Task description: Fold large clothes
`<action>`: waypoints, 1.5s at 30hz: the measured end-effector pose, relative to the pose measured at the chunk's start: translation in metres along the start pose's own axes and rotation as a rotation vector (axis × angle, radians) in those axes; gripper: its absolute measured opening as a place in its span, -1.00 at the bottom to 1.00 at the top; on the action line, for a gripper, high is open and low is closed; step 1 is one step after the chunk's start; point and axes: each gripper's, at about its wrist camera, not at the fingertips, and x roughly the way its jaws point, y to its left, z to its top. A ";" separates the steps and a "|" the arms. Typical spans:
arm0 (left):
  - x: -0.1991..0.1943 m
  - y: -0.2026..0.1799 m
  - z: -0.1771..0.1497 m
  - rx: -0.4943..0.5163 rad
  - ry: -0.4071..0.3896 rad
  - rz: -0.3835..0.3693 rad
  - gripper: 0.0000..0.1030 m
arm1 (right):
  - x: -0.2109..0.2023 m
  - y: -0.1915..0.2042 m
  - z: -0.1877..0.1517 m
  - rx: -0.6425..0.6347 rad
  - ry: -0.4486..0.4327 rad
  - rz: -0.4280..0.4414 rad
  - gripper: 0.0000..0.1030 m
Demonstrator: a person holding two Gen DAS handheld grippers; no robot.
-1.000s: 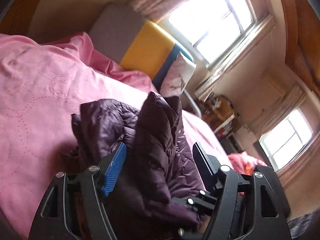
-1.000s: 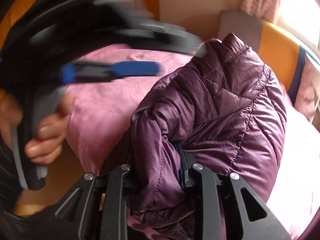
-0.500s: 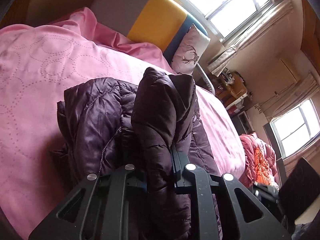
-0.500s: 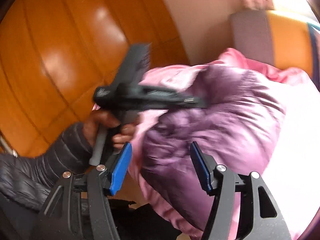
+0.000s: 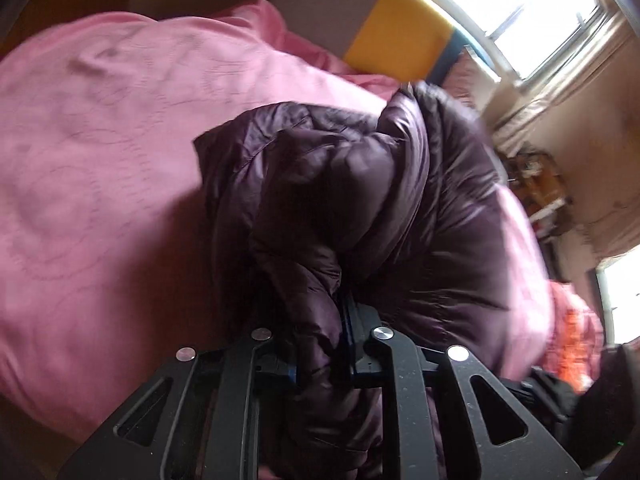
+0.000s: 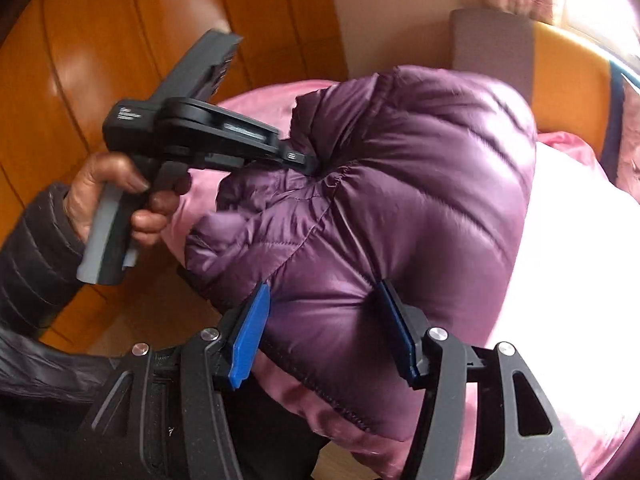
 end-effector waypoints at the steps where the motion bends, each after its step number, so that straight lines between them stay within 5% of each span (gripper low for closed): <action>1: 0.005 0.007 -0.005 -0.024 0.004 0.005 -0.61 | 0.007 -0.001 -0.004 -0.014 0.013 -0.012 0.06; 4: 0.012 0.023 -0.012 -0.090 -0.003 -0.027 -0.61 | 0.010 -0.011 -0.005 -0.040 0.034 -0.027 0.06; 8: -0.002 0.010 -0.014 -0.021 -0.062 0.016 -0.55 | -0.019 -0.053 0.012 0.014 0.050 0.131 0.13; 11: -0.009 0.002 -0.015 0.019 -0.101 0.051 -0.46 | -0.055 -0.096 0.033 0.090 -0.038 0.180 0.33; 17: -0.015 -0.008 -0.024 0.070 -0.144 0.109 -0.40 | -0.042 -0.169 0.103 0.209 -0.129 0.057 0.41; 24: -0.011 0.002 -0.030 0.076 -0.162 0.130 -0.32 | 0.023 -0.180 0.150 0.196 -0.032 -0.037 0.41; 33: 0.002 0.016 -0.038 0.039 -0.150 0.085 -0.30 | 0.046 -0.165 0.124 0.180 0.069 -0.099 0.51; 40: 0.002 0.028 -0.039 0.020 -0.164 0.011 -0.30 | 0.007 -0.174 0.105 0.311 -0.075 0.038 0.83; 45: 0.003 0.036 -0.039 -0.001 -0.166 -0.040 -0.30 | -0.008 -0.213 0.057 0.497 -0.046 0.116 0.93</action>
